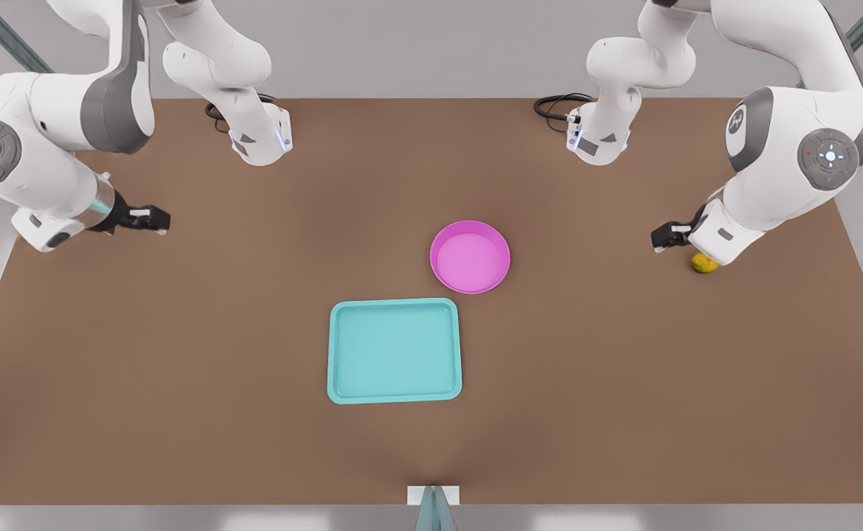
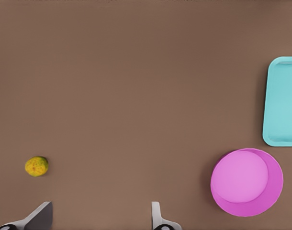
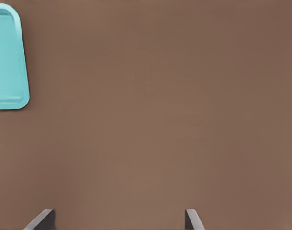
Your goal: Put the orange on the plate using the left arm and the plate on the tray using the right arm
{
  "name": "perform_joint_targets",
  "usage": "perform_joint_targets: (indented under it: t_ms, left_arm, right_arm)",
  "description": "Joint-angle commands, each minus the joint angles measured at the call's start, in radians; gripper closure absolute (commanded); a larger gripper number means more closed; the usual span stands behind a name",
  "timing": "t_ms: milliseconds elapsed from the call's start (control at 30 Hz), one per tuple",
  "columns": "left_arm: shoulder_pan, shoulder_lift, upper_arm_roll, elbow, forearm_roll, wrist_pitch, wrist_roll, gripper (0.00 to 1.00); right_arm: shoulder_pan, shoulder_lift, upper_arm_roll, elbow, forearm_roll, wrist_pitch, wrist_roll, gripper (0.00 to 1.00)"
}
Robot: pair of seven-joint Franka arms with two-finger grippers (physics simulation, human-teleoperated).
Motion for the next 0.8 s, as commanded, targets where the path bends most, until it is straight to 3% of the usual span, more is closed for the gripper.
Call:
perform_joint_targets:
  t_ms: [0, 33, 100, 133, 200, 300, 367, 433, 767]
  left_arm:
    - [0.002, -0.002, 0.002, -0.001, 0.002, 0.021, -0.056, 0.0]
    - [0.002, -0.002, 0.002, -0.001, 0.0, 0.018, -0.073, 0.0]
    - [0.026, 0.03, 0.009, -0.157, 0.008, 0.022, -0.101, 0.0]
    - [0.048, 0.047, 0.132, -0.257, 0.008, 0.137, -0.087, 0.0]
    - [0.085, 0.079, 0.261, -0.458, 0.008, 0.467, 0.273, 0.0]
    - [0.158, 0.099, 0.298, -0.634, 0.008, 0.765, 0.591, 0.0]
    - [0.192, 0.126, 0.328, -0.665, 0.008, 0.828, 0.694, 0.0]
    - [0.209, 0.157, 0.33, -0.759, 0.008, 1.009, 0.715, 0.0]
    - [0.243, 0.22, 0.342, -0.823, 0.0, 0.987, 0.918, 0.0]
  right_arm:
    - [-0.04, -0.007, 0.015, -0.007, -0.016, 0.12, -0.06, 0.0]
    - [-0.04, -0.007, 0.015, -0.007, -0.016, 0.12, -0.06, 0.0]
    - [-0.04, 0.004, 0.015, -0.005, -0.018, 0.114, -0.06, 0.0]
    - [-0.04, 0.009, 0.014, -0.005, -0.018, 0.114, -0.06, 0.0]
    - [-0.038, 0.013, 0.015, -0.005, -0.018, 0.103, -0.057, 0.0]
    - [-0.044, 0.049, 0.014, 0.009, -0.018, 0.076, -0.059, 0.0]
    - [-0.052, 0.055, 0.015, 0.009, -0.019, 0.082, -0.06, 0.0]
    - [-0.055, 0.073, 0.021, 0.009, -0.039, 0.085, -0.059, 0.0]
    - [-0.053, 0.098, 0.034, 0.009, -0.051, 0.021, -0.063, 0.0]
